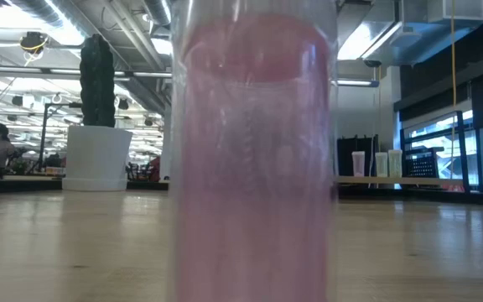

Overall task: Pick and place medicine bottles onto shelf by color
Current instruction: Put the transparent pill bottle on the shelf aligned with the other transparent pill bottles

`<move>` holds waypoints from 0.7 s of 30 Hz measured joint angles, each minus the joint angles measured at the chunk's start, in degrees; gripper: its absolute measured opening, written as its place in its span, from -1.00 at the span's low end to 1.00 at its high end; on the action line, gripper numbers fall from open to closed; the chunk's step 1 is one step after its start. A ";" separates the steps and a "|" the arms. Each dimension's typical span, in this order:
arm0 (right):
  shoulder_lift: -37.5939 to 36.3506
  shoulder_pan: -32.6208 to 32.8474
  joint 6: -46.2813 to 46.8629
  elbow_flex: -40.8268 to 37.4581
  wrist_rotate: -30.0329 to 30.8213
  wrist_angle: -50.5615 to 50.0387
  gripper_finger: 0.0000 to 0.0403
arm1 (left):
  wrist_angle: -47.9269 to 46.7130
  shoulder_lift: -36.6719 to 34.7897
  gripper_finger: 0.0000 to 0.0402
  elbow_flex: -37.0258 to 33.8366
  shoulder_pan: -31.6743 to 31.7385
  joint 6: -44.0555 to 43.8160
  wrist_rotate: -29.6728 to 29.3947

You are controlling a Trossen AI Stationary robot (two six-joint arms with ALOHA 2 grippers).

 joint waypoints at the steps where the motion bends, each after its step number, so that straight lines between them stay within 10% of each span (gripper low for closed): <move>1: 0.00 0.25 0.85 -0.29 -0.11 -0.18 0.62 | 0.01 0.00 0.10 0.00 0.00 0.00 0.00; 21: 0.02 14.06 5.78 -14.08 0.09 15.31 0.66 | 0.24 -0.02 0.10 0.00 0.00 0.00 0.02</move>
